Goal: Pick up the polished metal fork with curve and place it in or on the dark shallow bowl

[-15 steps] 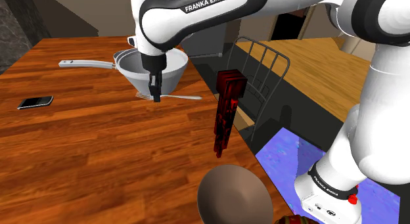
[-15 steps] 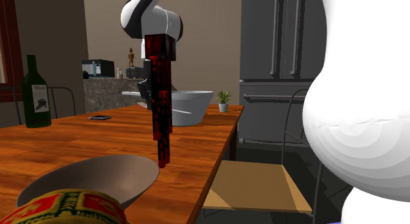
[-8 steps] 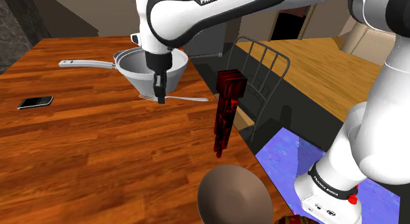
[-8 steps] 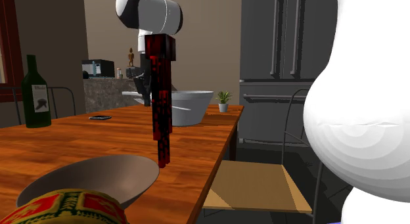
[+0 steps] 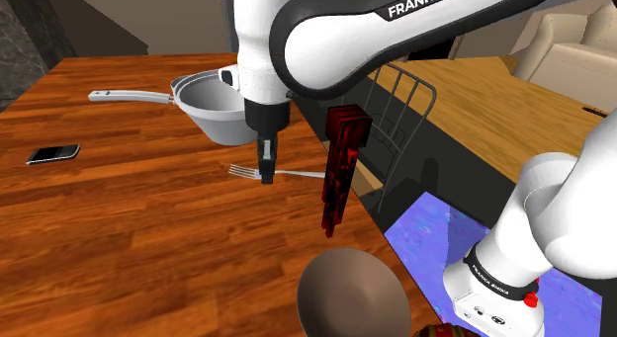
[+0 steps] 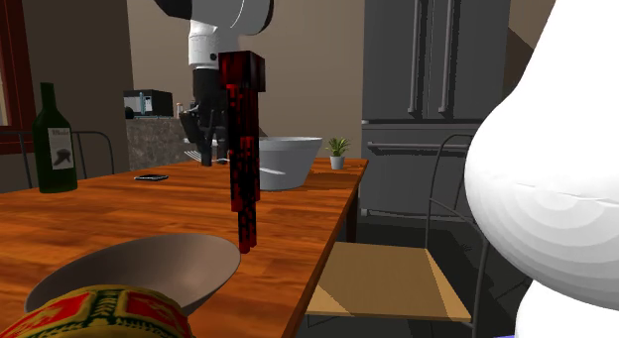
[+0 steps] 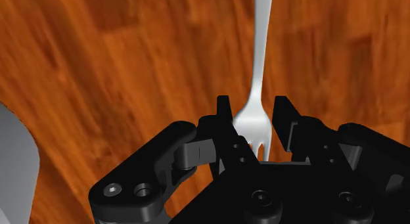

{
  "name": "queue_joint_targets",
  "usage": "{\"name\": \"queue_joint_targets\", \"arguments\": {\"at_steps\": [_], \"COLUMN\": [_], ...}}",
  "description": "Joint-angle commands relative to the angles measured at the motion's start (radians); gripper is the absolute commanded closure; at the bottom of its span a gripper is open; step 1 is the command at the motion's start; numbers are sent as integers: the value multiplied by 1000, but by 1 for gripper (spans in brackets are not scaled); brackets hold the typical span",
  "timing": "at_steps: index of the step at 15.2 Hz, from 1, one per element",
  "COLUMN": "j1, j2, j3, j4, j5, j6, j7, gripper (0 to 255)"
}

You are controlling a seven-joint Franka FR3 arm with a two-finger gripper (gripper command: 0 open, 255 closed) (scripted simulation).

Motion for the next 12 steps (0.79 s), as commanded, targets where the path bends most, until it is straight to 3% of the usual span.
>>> {"name": "queue_joint_targets", "arguments": {"at_steps": [1, 12], "j1": [15, 136], "j2": [-53, -363], "j3": [14, 108], "j4": [-61, -335], "j5": [17, 147], "j6": [11, -4], "j7": [20, 150], "gripper": [255, 255]}}
